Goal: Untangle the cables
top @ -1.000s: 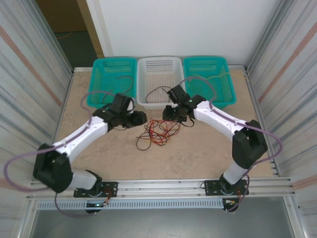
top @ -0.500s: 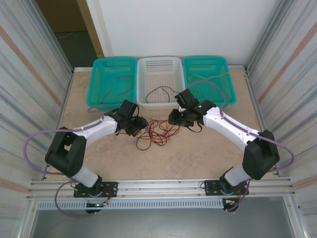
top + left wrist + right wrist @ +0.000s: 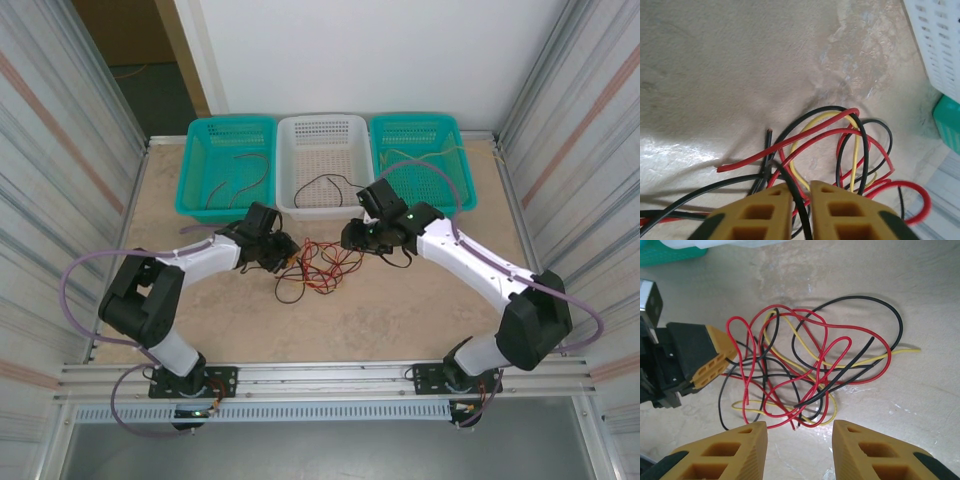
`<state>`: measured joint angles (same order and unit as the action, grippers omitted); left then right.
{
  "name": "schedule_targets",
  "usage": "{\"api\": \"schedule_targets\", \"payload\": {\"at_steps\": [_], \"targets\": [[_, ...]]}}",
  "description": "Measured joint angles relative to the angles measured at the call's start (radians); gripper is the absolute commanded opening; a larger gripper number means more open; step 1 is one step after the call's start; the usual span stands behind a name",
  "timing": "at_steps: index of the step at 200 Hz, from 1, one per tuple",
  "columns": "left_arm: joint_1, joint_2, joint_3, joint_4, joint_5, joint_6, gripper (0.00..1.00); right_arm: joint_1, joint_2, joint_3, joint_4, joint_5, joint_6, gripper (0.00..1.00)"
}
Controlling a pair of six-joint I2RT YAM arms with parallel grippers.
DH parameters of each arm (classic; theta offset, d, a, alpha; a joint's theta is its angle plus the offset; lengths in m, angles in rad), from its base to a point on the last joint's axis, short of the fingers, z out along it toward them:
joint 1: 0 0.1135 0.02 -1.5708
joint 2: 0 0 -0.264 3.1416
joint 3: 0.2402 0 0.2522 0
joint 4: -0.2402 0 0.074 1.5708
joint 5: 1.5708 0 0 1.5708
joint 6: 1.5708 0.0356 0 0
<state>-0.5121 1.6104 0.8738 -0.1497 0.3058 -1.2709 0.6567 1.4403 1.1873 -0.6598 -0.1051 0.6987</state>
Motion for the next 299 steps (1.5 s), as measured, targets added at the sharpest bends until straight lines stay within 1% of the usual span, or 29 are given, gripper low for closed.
{"api": "schedule_targets", "payload": {"at_steps": [16, 37, 53, 73, 93, 113, 128, 153, 194, 224, 243, 271, 299], "targets": [[-0.007, -0.014, 0.025, -0.070, -0.011, 0.025, 0.00, 0.000, -0.011, 0.000, 0.001, -0.001, 0.000, 0.39], [-0.033, -0.059, 0.097, -0.194, -0.040, 0.100, 0.00, 0.000, -0.024, 0.000, 0.010, -0.012, 0.000, 0.40], [-0.068, -0.119, 0.172, -0.280, -0.068, 0.193, 0.00, 0.005, -0.034, 0.000, 0.030, -0.028, 0.001, 0.43], [-0.118, -0.213, 0.250, -0.342, -0.082, 0.312, 0.00, 0.011, -0.034, 0.004, 0.058, -0.045, 0.007, 0.48], [-0.162, -0.280, 0.329, -0.396, -0.080, 0.425, 0.00, 0.018, -0.031, 0.021, 0.072, -0.053, 0.022, 0.51], [-0.191, -0.301, 0.417, -0.456, -0.067, 0.527, 0.00, 0.027, -0.025, 0.030, 0.116, -0.053, 0.049, 0.53], [-0.197, -0.302, 0.473, -0.498, -0.045, 0.586, 0.00, 0.038, -0.013, 0.030, 0.146, -0.056, 0.065, 0.53], [-0.197, -0.302, 0.558, -0.558, -0.013, 0.655, 0.00, 0.065, 0.021, 0.029, 0.169, -0.056, 0.080, 0.50], [-0.190, -0.324, 0.648, -0.612, 0.002, 0.708, 0.00, 0.082, 0.030, -0.034, 0.219, -0.068, 0.105, 0.49], [-0.148, -0.341, 0.648, -0.615, 0.044, 0.707, 0.00, 0.072, 0.015, -0.080, 0.260, -0.088, 0.106, 0.48], [-0.117, -0.367, 0.622, -0.578, 0.090, 0.695, 0.00, 0.054, -0.006, -0.108, 0.260, -0.094, 0.105, 0.49], [-0.061, -0.423, 0.596, -0.544, 0.138, 0.678, 0.00, -0.018, -0.068, -0.163, 0.245, -0.113, 0.101, 0.54], [0.008, -0.482, 0.585, -0.490, 0.140, 0.652, 0.00, -0.153, -0.157, -0.225, 0.172, -0.130, 0.072, 0.58]]}}
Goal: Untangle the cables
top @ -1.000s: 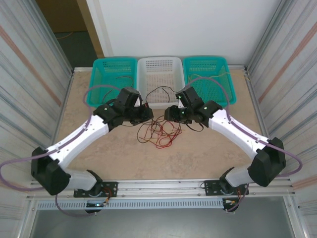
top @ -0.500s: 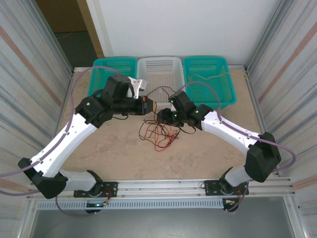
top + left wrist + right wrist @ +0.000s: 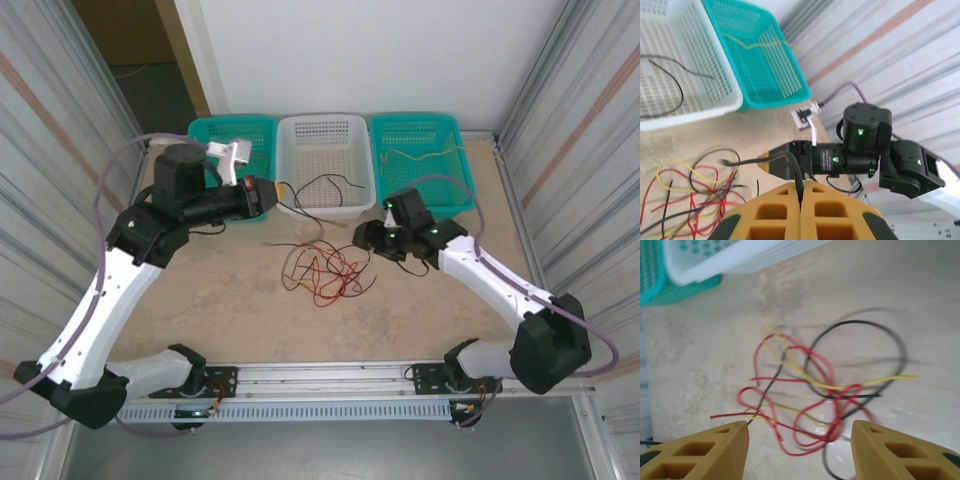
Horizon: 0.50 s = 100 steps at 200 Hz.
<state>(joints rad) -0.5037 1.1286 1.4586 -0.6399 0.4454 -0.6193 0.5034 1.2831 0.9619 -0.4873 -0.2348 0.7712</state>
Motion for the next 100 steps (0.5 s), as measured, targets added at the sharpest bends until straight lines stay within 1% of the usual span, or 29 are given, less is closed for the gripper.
{"api": "schedule_targets", "payload": {"at_steps": [22, 46, 61, 100], "targets": [[0.007, -0.036, -0.046, 0.053, 0.004, -0.037, 0.00, -0.068, -0.043, -0.002, -0.039, -0.029, -0.029, 0.59], [0.007, -0.037, -0.089, 0.114, 0.020, -0.079, 0.00, -0.079, -0.072, 0.014, -0.053, -0.082, -0.055, 0.60], [0.007, -0.037, -0.114, 0.168, 0.037, -0.117, 0.00, -0.056, -0.095, 0.026, -0.043, -0.116, -0.064, 0.60], [0.007, -0.037, -0.166, 0.338, 0.080, -0.212, 0.00, 0.045, -0.120, 0.108, 0.028, -0.164, -0.069, 0.60]]}}
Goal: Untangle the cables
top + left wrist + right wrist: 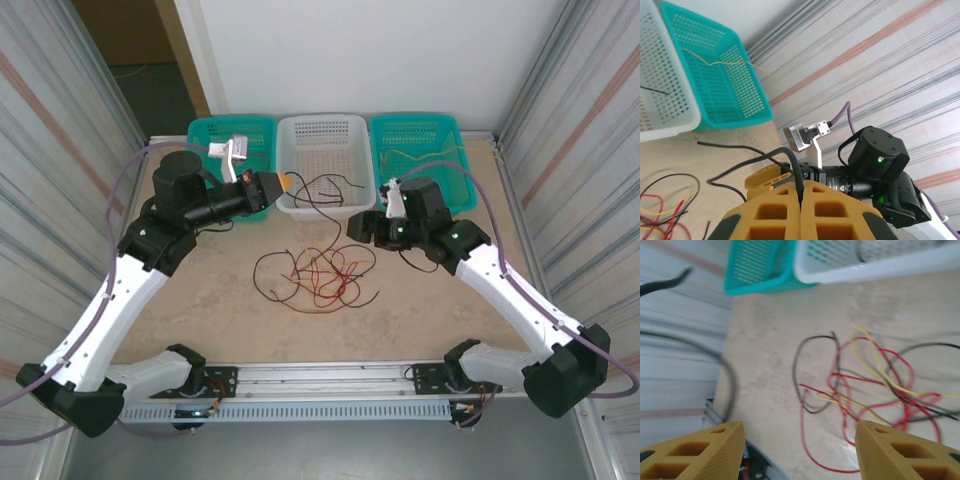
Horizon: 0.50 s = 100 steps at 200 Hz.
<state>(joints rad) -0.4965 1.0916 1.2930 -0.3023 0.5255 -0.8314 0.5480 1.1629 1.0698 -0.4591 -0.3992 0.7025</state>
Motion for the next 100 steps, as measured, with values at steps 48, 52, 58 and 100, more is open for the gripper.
{"api": "schedule_targets", "payload": {"at_steps": [48, 52, 58, 100], "targets": [[0.000, 0.019, -0.002, 0.077, 0.019, -0.031, 0.00, -0.038, -0.005, 0.068, 0.052, -0.022, 0.029, 0.61], [0.000, 0.022, -0.002, 0.079, 0.020, -0.031, 0.00, -0.044, -0.008, 0.070, 0.056, -0.025, 0.034, 0.62], [0.000, 0.026, -0.002, 0.083, 0.022, -0.030, 0.00, -0.051, -0.013, 0.074, 0.061, -0.029, 0.046, 0.63], [0.000, 0.038, -0.006, 0.122, 0.026, -0.030, 0.00, -0.090, -0.050, 0.078, 0.204, -0.114, 0.187, 0.64]]}}
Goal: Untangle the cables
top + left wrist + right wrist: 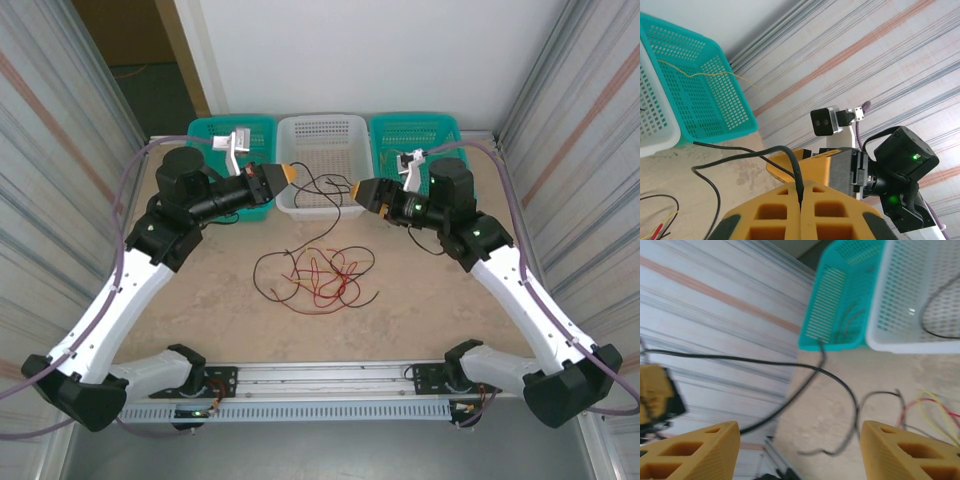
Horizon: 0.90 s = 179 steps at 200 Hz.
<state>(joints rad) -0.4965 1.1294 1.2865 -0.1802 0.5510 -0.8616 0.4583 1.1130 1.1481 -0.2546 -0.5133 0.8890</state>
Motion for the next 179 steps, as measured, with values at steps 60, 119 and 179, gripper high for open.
{"api": "schedule_targets", "payload": {"at_steps": [60, 119, 179], "targets": [[0.000, 0.019, -0.024, 0.040, 0.000, 0.012, 0.00, 0.007, 0.058, -0.006, 0.180, -0.084, 0.171, 0.53], [-0.001, 0.006, -0.109, 0.145, -0.001, 0.010, 0.00, 0.014, 0.078, -0.006, 0.185, -0.094, 0.207, 0.57], [-0.001, -0.050, -0.163, 0.217, -0.027, 0.024, 0.00, 0.027, 0.126, -0.006, 0.150, -0.094, 0.210, 0.59]]}}
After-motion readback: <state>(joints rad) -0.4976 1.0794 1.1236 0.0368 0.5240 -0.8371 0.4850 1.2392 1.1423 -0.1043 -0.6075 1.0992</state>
